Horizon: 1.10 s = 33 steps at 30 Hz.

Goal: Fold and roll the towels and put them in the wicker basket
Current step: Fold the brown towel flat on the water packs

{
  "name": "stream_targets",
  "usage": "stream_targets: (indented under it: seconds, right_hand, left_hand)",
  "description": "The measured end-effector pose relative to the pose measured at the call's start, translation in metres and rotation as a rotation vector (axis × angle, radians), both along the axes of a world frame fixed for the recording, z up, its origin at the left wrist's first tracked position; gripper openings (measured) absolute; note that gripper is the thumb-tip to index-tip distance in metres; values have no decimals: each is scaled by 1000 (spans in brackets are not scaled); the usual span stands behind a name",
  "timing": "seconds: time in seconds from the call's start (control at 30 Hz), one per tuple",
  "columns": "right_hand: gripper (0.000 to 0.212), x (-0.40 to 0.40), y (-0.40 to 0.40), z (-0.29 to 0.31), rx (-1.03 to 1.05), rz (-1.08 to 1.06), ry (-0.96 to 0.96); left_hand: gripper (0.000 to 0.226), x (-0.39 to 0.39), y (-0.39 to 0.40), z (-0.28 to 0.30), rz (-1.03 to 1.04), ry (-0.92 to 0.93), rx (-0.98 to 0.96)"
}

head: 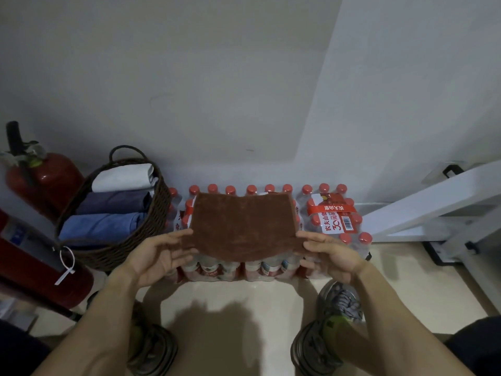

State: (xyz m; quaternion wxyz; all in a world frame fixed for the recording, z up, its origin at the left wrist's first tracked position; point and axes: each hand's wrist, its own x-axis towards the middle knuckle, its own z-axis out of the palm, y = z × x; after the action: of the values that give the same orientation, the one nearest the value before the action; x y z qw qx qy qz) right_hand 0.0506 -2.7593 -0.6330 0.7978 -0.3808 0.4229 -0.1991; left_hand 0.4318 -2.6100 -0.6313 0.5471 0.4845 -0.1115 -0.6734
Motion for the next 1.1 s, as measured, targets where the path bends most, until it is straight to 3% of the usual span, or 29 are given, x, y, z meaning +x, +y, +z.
stream_targets:
  seconds: [0.07,0.13,0.23,0.33,0.4,0.5,0.63,0.8,0.9,1.1]
  right_hand:
    - [53,-3,-6,6,-19,95,-38]
    - [53,0,-12,11,-124,95,58]
    - [29,9,-17,13,-300,-11,254]
    - [15,15,-24,10,-454,-39,332]
    - [6,19,-30,10,-557,-80,358]
    - [11,33,-42,8,-679,-168,365]
    - [14,56,-66,4,-750,-258,345]
    - [19,86,-106,-27,-841,-234,638]
    - [18,99,-116,-48,-916,-138,839]
    - [17,107,-119,-59,-1067,-220,992]
  left_hand:
    - [53,5,-5,-2,-77,-10,-51]
    - [59,3,-14,-4,-90,-243,-33]
    - [31,-4,-25,-3,23,-718,47]
    - [12,-1,-32,-3,75,-985,-9]
    - [12,2,-36,-3,95,-1013,-59]
    - [13,0,-44,2,136,-856,-162]
    - [12,-1,-74,2,177,-903,-242]
    - [12,9,-120,-33,148,-1025,-26]
    - [14,13,-134,-52,80,-1206,94]
    - [10,18,-136,-58,33,-1503,150]
